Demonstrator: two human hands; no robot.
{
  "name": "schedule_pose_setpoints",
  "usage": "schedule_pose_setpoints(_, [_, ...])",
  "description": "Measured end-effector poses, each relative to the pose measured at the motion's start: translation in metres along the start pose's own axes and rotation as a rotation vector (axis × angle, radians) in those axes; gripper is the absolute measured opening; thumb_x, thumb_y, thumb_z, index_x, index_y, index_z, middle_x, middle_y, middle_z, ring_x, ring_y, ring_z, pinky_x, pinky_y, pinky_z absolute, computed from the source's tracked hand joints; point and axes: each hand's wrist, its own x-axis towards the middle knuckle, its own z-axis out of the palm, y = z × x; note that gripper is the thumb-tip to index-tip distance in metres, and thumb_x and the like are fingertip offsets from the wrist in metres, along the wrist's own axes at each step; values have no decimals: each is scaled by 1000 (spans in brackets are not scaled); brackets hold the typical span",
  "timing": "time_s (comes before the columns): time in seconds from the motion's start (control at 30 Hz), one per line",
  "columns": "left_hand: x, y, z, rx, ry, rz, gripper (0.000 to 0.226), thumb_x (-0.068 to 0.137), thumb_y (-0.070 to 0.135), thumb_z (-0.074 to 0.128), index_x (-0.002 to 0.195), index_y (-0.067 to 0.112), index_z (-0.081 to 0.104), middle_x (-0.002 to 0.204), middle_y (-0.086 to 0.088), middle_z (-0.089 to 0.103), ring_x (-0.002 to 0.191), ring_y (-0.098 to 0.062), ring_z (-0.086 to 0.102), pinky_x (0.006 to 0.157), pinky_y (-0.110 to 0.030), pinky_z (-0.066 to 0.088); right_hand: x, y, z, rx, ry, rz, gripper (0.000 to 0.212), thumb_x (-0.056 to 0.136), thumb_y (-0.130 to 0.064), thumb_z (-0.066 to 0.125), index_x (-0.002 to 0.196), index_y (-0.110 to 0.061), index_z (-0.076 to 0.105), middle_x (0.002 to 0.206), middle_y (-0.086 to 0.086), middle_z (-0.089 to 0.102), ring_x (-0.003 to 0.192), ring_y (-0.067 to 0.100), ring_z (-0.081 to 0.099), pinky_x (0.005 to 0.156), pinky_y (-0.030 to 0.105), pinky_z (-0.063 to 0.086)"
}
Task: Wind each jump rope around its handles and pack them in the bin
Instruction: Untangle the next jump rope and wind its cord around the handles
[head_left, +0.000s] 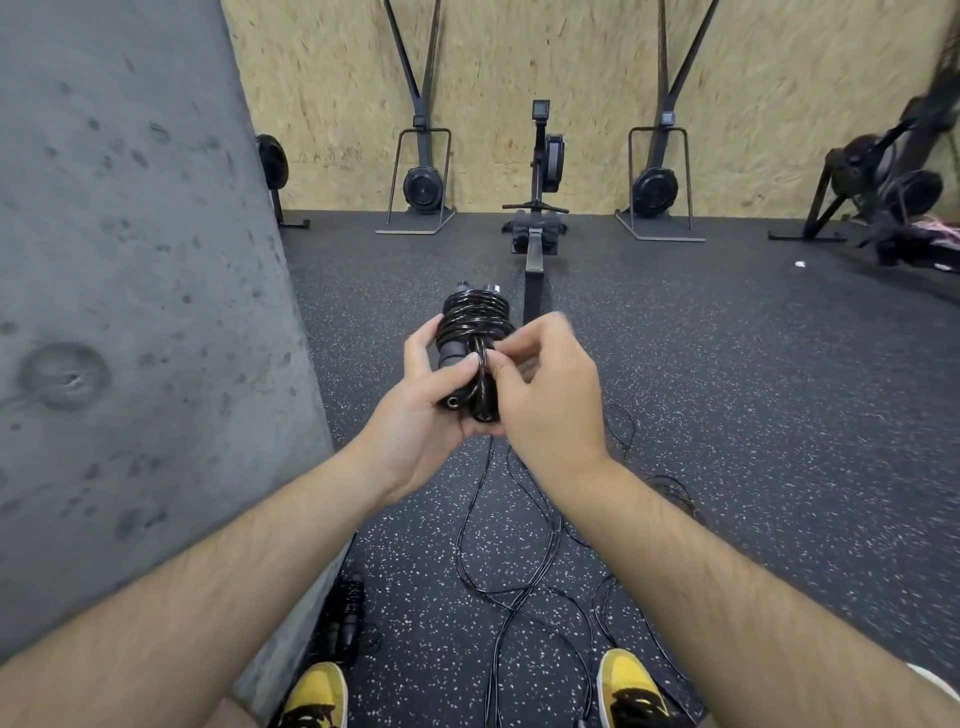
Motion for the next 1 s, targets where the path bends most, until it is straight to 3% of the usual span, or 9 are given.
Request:
schedule_pose_setpoints(0.07, [0, 1, -2, -21, -16, -7, 68, 96, 3, 54, 151, 32, 26, 143, -13, 56, 117, -36, 66, 78, -53, 60, -1, -2, -1, 18, 2, 46, 11, 87, -14, 71, 90, -15, 60, 87, -7, 64, 81, 10, 62, 75, 33, 52])
schedule_pose_setpoints(0.2, [0, 3, -7, -47, 10, -25, 68, 95, 0, 54, 149, 33, 30, 148, -15, 52, 124, -41, 60, 83, -60, 57, -4, 1, 1, 16, -38, -92, 14, 87, -8, 70, 100, -13, 74, 92, -4, 67, 92, 14, 63, 84, 37, 53])
schedule_pose_setpoints(0.4, [2, 6, -10, -54, 91, 5, 49, 105, 10, 46, 146, 35, 34, 138, -12, 61, 118, -31, 66, 77, -51, 59, -8, 10, 5, -27, -211, -224, 24, 95, -6, 62, 116, -12, 72, 108, -2, 62, 108, 24, 55, 97, 24, 43])
schedule_pose_setpoints(0.5, [1, 5, -10, -22, 101, 4, 50, 104, 10, 47, 145, 35, 33, 135, -9, 64, 109, -25, 70, 70, -42, 59, -9, 10, 7, -65, -207, -231, 19, 96, -10, 62, 110, -12, 75, 104, -3, 60, 105, 24, 54, 93, 15, 38])
schedule_pose_setpoints(0.6, [1, 2, -7, -11, 98, 3, 53, 103, 7, 48, 145, 35, 32, 127, -7, 69, 101, -26, 73, 66, -42, 59, -8, 10, 8, -54, -122, -188, 13, 95, -16, 65, 98, -12, 77, 96, -4, 59, 95, 22, 58, 84, 30, 49])
schedule_pose_setpoints(0.7, [0, -1, -5, -2, 85, 8, 55, 103, 4, 47, 145, 34, 31, 121, -6, 72, 102, -28, 73, 76, -51, 59, -4, 13, 6, -46, -53, -163, 13, 92, -17, 68, 88, -9, 77, 91, -2, 56, 85, 16, 59, 70, 40, 52])
schedule_pose_setpoints(0.9, [0, -7, -3, 35, 56, 4, 56, 103, 1, 46, 144, 31, 24, 132, -13, 65, 113, -29, 69, 76, -52, 59, 3, 9, 3, -67, -3, -92, 10, 85, -14, 71, 78, -11, 65, 83, -4, 55, 77, 14, 57, 70, 34, 49])
schedule_pose_setpoints(1.0, [3, -5, -2, -4, 98, -3, 50, 103, 2, 45, 140, 31, 31, 132, -14, 64, 112, -30, 69, 75, -55, 58, 1, 4, 3, -44, 12, -19, 13, 83, -11, 70, 78, -14, 58, 80, -6, 57, 77, 11, 56, 71, 25, 45])
